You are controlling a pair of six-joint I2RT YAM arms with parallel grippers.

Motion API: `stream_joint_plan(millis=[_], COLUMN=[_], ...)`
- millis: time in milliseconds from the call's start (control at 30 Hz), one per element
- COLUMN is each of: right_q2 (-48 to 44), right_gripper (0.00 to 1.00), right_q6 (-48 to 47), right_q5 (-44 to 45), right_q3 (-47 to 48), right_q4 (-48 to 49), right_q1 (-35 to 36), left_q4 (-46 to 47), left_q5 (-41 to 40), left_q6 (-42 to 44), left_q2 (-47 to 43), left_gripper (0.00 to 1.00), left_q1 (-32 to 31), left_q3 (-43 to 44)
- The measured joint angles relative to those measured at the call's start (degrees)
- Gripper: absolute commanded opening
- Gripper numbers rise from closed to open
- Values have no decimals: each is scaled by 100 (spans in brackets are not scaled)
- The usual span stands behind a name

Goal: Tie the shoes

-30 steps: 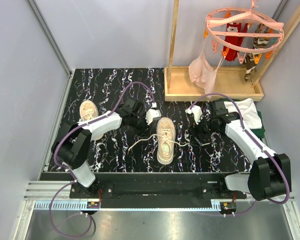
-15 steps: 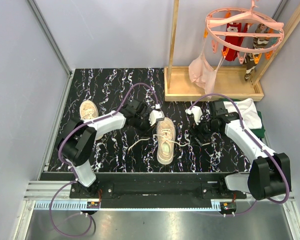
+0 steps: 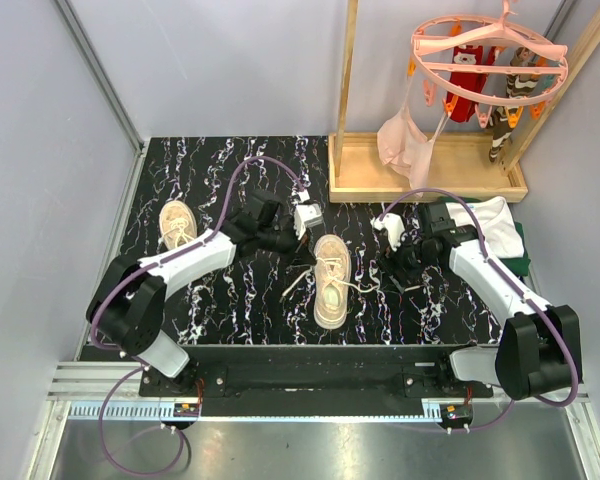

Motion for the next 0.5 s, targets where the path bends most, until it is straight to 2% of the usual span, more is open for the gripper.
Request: stream_joint_plan(millis=[267, 500], right_q2=[227, 439], right_gripper=[66, 63], right_q6=[-31, -83], right_q5=[162, 715], right_q3=[-98, -308], right_q4=[173, 286], right_q1=[57, 92], left_q4=[822, 1355], left_q5=[203, 310], left_q6=[-1036, -1679], left_q2=[-17, -11], left_gripper=[0, 0], left_q1=[0, 0], left_q3=[-258, -361])
